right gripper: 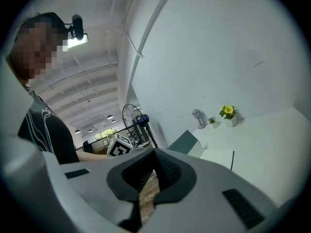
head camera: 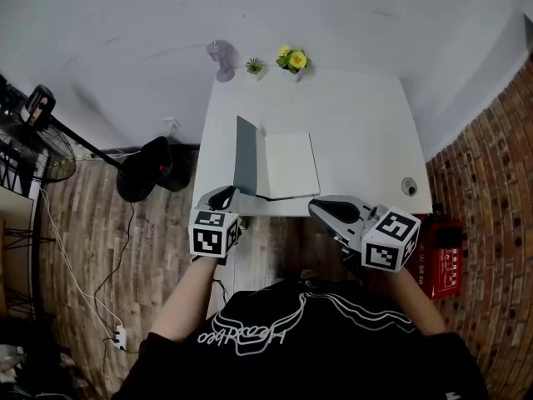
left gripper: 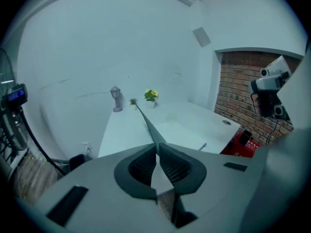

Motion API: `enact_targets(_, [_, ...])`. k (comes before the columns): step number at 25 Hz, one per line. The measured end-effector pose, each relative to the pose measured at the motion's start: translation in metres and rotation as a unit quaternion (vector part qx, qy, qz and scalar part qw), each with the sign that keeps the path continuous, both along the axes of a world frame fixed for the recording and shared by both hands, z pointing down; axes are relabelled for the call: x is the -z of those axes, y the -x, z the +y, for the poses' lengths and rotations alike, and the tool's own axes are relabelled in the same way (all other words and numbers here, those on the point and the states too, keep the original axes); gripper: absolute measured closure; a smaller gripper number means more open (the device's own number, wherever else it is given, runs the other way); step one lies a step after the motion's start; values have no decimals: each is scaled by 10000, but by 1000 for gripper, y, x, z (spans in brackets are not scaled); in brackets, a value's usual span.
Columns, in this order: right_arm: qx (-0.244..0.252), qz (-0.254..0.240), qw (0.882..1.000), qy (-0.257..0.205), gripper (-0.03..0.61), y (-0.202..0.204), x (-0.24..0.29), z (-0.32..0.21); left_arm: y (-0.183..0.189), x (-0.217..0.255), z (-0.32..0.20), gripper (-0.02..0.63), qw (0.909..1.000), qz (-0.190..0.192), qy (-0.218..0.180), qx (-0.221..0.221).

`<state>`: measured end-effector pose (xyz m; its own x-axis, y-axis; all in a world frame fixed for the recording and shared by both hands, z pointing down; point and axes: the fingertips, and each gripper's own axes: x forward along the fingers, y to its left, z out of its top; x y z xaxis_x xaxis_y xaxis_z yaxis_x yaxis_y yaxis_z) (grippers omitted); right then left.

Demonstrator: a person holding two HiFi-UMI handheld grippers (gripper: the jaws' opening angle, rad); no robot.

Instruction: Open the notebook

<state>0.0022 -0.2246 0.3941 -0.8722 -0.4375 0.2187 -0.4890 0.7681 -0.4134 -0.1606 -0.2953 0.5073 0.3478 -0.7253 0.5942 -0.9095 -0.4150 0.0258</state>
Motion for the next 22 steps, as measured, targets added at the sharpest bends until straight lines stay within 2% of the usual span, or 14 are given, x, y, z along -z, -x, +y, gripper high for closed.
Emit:
enact_targets(6, [-118,133,9998,16,575,10,-9,13,25,-22,2,569,9991,300,206,226])
enact_targets(11, [-289,453,9985,-83,575,11,-22,25,38,-41,5,569,9977,469,375,315])
enact_targets(22, [-793,314,9962,152,575,-6,-37,41,52,-84,3,566,9932,656,798,545])
